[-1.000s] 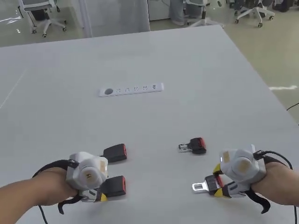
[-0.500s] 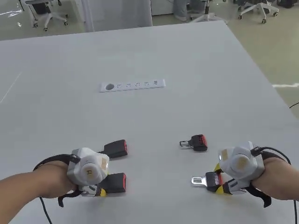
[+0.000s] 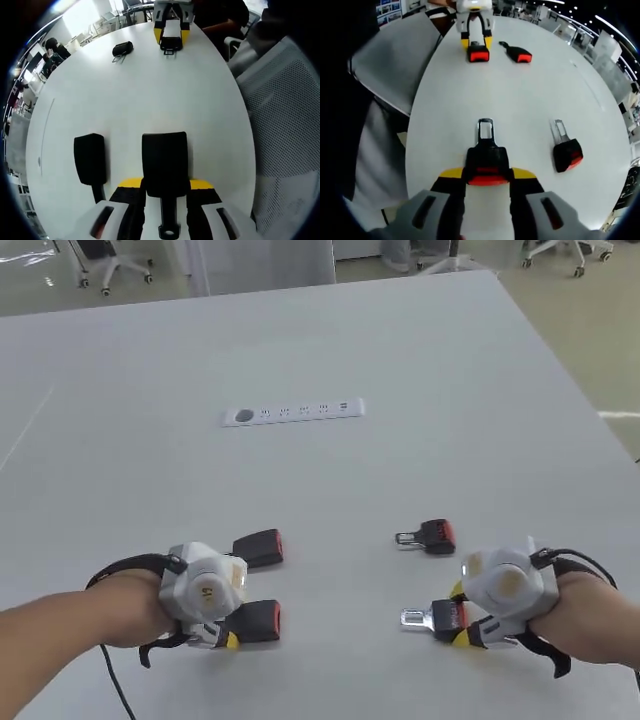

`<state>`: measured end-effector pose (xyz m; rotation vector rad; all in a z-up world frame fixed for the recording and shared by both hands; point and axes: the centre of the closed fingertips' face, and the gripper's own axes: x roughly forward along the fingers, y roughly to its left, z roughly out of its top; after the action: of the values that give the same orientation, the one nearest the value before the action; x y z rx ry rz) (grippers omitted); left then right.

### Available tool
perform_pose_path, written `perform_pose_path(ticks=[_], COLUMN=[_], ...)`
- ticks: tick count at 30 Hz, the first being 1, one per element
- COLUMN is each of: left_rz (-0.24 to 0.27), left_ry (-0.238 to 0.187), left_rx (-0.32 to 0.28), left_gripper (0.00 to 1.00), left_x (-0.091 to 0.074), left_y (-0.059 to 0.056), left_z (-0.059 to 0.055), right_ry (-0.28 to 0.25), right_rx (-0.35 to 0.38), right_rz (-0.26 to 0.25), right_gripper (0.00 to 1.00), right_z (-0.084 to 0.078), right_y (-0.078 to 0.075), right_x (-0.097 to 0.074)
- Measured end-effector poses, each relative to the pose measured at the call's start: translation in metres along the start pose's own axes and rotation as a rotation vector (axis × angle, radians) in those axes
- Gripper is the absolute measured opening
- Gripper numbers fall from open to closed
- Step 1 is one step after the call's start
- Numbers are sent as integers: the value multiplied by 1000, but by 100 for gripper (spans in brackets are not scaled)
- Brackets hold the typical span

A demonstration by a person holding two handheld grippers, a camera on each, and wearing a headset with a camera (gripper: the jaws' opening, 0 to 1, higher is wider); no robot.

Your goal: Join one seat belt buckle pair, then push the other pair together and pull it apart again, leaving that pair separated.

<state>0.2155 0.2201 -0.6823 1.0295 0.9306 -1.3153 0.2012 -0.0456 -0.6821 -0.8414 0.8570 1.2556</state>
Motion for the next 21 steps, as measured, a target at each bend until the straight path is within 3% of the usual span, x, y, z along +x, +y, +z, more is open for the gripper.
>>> perform_pose_path(ticks=[12, 21], left_rz=[0, 0], left_ry=[12, 16], left_rx=[-6, -4], left_gripper=[32, 32], left_x=[0, -1], left_y=[-1, -1], left_z=[-1, -1], right_ry=[-66, -98], right_rx=[10, 9], right_rz=[-6, 4], right_gripper=[33, 33], right_z=[37, 73], right_y=[3, 4], right_x=[17, 33])
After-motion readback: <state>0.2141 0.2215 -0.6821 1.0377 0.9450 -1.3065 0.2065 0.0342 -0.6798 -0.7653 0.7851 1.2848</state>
